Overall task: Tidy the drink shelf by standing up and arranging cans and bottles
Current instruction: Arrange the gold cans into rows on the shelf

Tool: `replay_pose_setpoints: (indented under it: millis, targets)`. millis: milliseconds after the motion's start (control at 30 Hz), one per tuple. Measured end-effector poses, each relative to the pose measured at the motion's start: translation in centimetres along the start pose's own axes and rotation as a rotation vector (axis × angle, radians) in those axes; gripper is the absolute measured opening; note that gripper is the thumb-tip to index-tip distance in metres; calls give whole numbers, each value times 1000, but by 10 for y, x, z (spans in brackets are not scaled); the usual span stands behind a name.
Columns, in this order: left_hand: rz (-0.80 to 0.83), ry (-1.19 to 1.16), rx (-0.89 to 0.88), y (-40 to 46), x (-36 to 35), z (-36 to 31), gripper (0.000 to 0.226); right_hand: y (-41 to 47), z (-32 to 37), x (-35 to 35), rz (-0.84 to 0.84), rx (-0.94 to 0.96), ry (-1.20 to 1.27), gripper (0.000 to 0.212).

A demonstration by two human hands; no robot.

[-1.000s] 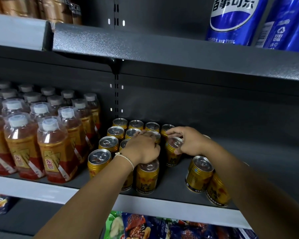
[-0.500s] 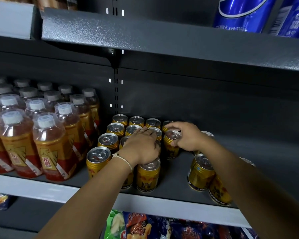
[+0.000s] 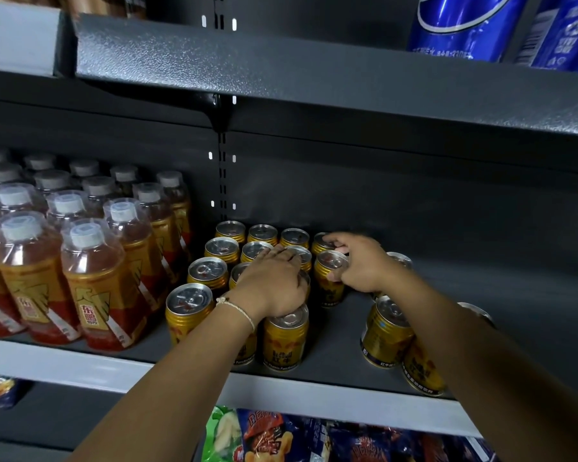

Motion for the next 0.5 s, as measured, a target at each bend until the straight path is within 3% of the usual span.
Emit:
replay_pose_setpoints:
  millis: [500]
  targets:
    - [-19,-84,0,1,1,2,60,-8,5,7,-33,0,88,71]
Point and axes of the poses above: each hand's wrist, its own y-axis towards the middle knuckle, its own x-axis out of the back of the hand, z = x × y, the point moved 9 cm from there along y, towards the middle knuckle, and after that the axes turned 9 degrees about x, right-handed, at the moved point
